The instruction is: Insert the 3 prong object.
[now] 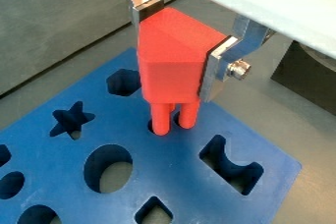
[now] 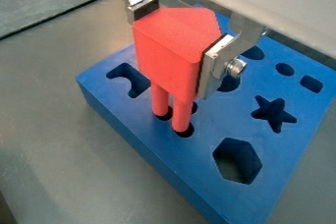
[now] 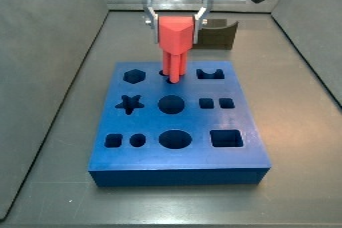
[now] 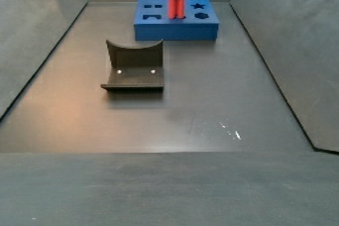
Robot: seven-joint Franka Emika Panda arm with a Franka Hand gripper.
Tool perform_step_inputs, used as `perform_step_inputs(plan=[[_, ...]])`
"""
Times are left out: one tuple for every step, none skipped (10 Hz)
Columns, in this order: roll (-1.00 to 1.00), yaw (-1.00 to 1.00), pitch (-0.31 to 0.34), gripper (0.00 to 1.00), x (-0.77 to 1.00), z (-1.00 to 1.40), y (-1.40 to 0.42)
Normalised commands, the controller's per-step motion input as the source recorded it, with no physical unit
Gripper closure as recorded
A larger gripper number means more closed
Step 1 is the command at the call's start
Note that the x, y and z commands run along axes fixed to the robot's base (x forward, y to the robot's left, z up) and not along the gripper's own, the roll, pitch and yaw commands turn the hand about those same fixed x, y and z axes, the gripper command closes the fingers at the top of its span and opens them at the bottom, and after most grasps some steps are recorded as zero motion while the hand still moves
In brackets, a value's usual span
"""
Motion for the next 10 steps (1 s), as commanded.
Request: perform_step_inputs(plan=[[0.15,-0.02,0.000,1.00,-0.01,-0.45,0.00],[0.11,-0.01,0.006,1.00,-0.15,-0.30,0.00],[0.09,-0.01,0.011,1.00,-0.09,-0.27,0.00],[0.09,0.00,0.017,1.00,-0.08,-0.23,0.00],[0.10,0.00,0.004,1.00,-0.08,-0.27,0.00],[0.06,0.00,0.000,1.00,0.00,-0.40,0.00],[0.06,-0.02,0.000,1.00,0.13,-0.51,-0.01],[0.07,-0.06,0.000,1.00,0.20,-0.55,-0.03],[0.07,-0.07,0.000,1.00,0.19,-0.56,-0.03],[0.10,-0.05,0.000,1.00,0.18,-0.54,-0.09]])
